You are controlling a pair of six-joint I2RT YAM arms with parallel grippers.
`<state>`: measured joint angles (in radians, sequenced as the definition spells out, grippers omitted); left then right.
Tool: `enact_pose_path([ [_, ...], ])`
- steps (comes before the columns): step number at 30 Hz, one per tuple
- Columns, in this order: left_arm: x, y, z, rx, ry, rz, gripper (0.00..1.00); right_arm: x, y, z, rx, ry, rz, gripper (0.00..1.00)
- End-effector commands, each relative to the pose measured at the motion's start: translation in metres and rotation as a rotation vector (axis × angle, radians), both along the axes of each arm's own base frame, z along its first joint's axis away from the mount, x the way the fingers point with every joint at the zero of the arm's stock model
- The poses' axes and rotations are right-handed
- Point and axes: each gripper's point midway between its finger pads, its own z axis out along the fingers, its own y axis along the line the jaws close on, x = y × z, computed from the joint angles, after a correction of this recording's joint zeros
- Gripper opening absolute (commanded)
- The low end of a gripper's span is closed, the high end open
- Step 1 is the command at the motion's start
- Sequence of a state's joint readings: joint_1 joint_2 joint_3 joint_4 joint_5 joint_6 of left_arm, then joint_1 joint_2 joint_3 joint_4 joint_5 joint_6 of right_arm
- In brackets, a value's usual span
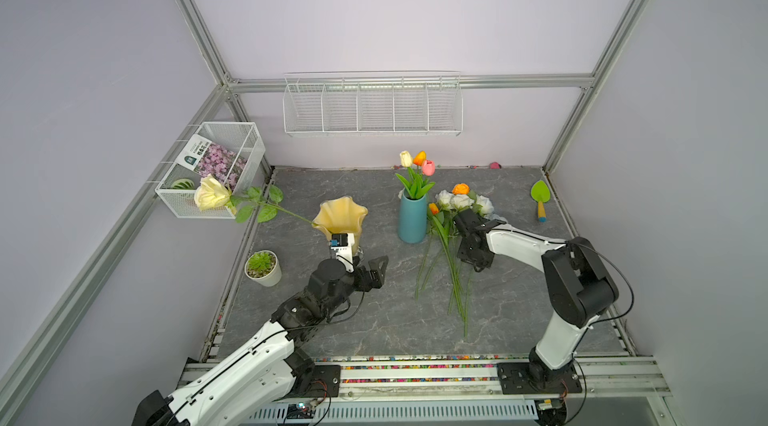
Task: Arrange the flowers in different vases according to their variety
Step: Pick up the flower at the center of the board.
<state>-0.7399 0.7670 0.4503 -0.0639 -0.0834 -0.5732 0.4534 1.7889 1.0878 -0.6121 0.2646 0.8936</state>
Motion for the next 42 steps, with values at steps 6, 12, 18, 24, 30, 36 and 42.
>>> enact_pose_path([
  [6, 0.005, 0.002, 0.01, -0.009, -0.009, 0.031, 1.0, -0.023, -0.011, 0.003, -0.027, 0.009, -0.04, 0.33],
  [12, 0.002, 0.001, 0.014, -0.06, 0.006, 0.032, 1.0, -0.027, -0.008, -0.017, -0.018, 0.054, -0.035, 0.24],
  [18, -0.01, 0.007, 0.035, -0.153, -0.03, 0.026, 1.0, -0.03, -0.007, -0.024, 0.003, 0.066, -0.035, 0.01],
  [24, -0.016, 0.015, 0.039, -0.184, -0.038, 0.039, 1.0, -0.021, -0.004, 0.016, 0.047, -0.064, 0.014, 0.0],
  [30, -0.02, 0.024, 0.029, -0.199, -0.052, 0.059, 1.0, -0.003, -0.001, 0.114, 0.092, -0.398, 0.128, 0.0],
  [36, -0.017, 0.035, 0.014, -0.204, -0.076, 0.12, 1.0, 0.007, 0.032, 0.224, 0.255, -0.748, 0.327, 0.0],
  [42, -0.016, 0.038, 0.006, -0.184, -0.056, 0.135, 1.0, 0.013, 0.093, 0.316, 0.417, -1.022, 0.529, 0.0],
])
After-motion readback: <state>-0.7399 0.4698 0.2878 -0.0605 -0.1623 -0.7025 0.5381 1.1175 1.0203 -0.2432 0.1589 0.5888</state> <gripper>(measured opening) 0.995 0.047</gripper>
